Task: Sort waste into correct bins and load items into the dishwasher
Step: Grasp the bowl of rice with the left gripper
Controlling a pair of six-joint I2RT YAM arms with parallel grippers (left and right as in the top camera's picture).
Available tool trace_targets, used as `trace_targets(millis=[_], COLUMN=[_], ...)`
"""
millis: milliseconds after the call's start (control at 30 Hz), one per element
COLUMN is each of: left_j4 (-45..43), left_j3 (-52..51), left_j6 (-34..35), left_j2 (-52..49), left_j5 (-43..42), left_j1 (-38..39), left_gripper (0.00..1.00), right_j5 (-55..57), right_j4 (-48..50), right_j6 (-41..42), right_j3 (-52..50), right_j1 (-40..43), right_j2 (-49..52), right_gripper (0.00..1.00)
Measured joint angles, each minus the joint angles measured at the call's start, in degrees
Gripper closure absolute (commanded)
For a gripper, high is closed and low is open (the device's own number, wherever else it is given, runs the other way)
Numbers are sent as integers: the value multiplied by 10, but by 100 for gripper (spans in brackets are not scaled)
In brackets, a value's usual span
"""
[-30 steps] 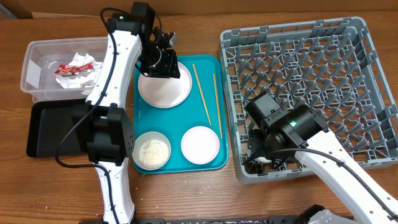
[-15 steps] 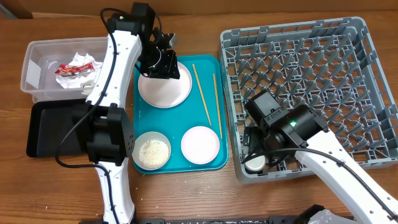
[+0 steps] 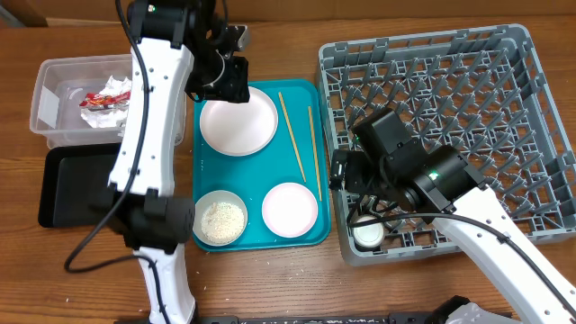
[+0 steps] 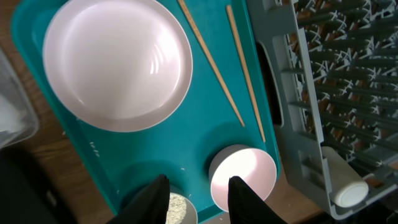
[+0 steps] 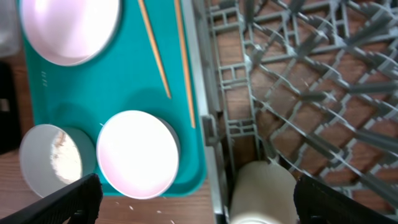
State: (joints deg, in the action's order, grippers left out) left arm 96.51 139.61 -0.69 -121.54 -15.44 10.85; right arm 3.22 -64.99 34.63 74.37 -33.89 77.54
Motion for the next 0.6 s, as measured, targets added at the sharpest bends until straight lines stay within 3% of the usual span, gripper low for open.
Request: trace_targets(millis=[267, 600], left_j4=[-17, -174], left_j3=[-118, -268], left_j6=[83, 128], left_j2=[105, 99], left_j5=[134, 166], left_j1=[73, 79], left_gripper=[67, 67], right_j5=[0, -3], right_j4=[89, 168], right_j6=[-2, -2], right_j3=[0, 0], right_j1=[0, 0], right_j2=[1, 64], right_gripper=[0, 4])
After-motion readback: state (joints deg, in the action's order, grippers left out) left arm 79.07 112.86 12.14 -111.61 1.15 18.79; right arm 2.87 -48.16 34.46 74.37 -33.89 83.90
